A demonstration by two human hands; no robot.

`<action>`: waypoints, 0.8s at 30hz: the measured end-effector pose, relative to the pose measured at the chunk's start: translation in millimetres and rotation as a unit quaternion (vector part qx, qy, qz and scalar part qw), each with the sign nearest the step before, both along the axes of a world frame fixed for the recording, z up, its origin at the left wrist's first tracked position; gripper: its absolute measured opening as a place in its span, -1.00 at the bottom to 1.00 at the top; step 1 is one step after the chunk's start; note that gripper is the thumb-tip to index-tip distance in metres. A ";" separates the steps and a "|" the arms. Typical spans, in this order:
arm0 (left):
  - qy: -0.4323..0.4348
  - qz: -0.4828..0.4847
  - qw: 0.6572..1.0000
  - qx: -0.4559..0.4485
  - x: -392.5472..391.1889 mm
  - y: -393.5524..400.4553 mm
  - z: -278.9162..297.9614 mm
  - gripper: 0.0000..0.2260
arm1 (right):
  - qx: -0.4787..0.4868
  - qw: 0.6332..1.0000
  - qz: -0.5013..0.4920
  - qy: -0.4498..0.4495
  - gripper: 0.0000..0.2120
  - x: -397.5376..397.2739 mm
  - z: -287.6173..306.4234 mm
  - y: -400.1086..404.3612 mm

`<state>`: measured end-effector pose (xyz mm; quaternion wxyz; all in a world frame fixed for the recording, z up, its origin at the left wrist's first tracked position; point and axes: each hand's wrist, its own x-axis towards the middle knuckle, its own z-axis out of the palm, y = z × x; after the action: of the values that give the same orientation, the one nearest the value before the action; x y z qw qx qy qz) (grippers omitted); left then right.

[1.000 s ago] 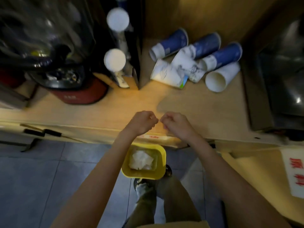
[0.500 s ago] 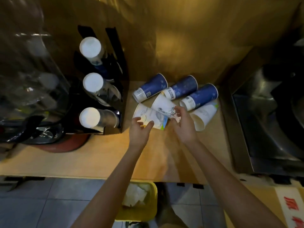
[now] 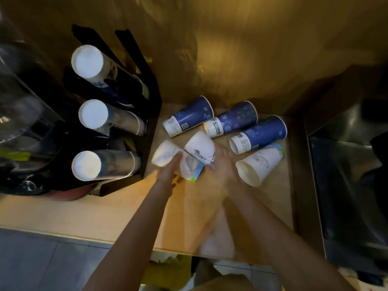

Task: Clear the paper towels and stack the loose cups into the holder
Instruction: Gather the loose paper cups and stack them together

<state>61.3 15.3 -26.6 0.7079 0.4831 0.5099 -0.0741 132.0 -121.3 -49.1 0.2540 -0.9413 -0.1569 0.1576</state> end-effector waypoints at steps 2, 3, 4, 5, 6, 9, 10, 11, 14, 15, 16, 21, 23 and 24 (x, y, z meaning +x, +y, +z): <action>0.000 0.010 1.000 0.006 1.5 -1.2 -1.0 -0.77 | 0.035 0.999 -0.018 0.011 -0.34 -8.8 2.1 0.8; -0.001 0.015 1.000 0.013 0.4 -2.2 -0.9 -0.83 | 0.041 0.999 -0.030 0.020 -0.36 -11.8 2.6 1.6; -0.005 0.020 1.000 0.021 -2.1 -2.6 -1.8 -0.85 | 0.038 0.998 -0.041 0.031 -0.36 -13.7 3.8 2.5; -0.007 0.022 0.999 0.027 -5.5 -2.5 -3.0 -0.85 | 0.033 0.997 -0.052 0.043 -0.35 -14.5 6.0 3.4; -0.009 0.019 0.999 0.034 -9.5 -1.8 -4.0 -0.84 | 0.028 0.996 -0.061 0.057 -0.32 -14.9 7.4 4.2; -0.007 -0.009 0.998 0.054 -25.9 1.6 -6.8 -0.83 | 0.067 0.987 -0.097 0.113 -0.16 -16.8 10.8 1.5; -0.005 -0.017 0.998 0.058 -31.2 3.1 -9.8 -0.79 | 0.098 0.981 -0.111 0.127 -0.14 -19.7 12.0 -0.6; -0.001 -0.021 0.998 0.056 -35.4 4.7 -11.3 -0.73 | 0.131 0.974 -0.131 0.130 -0.14 -24.7 13.9 -3.2; 0.005 -0.020 0.998 0.057 -41.5 8.3 -12.5 -0.63 | 0.229 0.949 -0.188 0.112 -0.20 -46.3 14.6 -14.4; 0.007 -0.022 0.998 0.065 -41.7 9.6 -13.9 -0.56 | 0.258 0.940 -0.199 0.105 -0.21 -54.3 13.5 -17.9; 0.003 -0.028 0.996 0.088 -41.7 10.0 -14.0 -0.52 | 0.276 0.934 -0.207 0.098 -0.22 -62.0 11.3 -21.1; -0.091 -0.079 0.945 0.305 -40.6 5.4 9.9 -0.37 | 0.279 0.927 -0.240 0.075 -0.20 -86.4 6.6 -26.1; -0.159 -0.078 0.906 0.385 -41.5 0.1 29.6 -0.30 | 0.285 0.926 -0.236 0.074 -0.20 -88.5 6.0 -25.1; -0.199 -0.071 0.886 0.412 -42.5 -4.0 40.2 -0.28 | 0.291 0.924 -0.236 0.077 -0.20 -88.7 5.6 -25.0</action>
<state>18.8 11.3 13.6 0.5251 0.7707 0.3069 0.1901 43.4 -146.3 -43.5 0.5575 -0.8210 0.0511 0.1121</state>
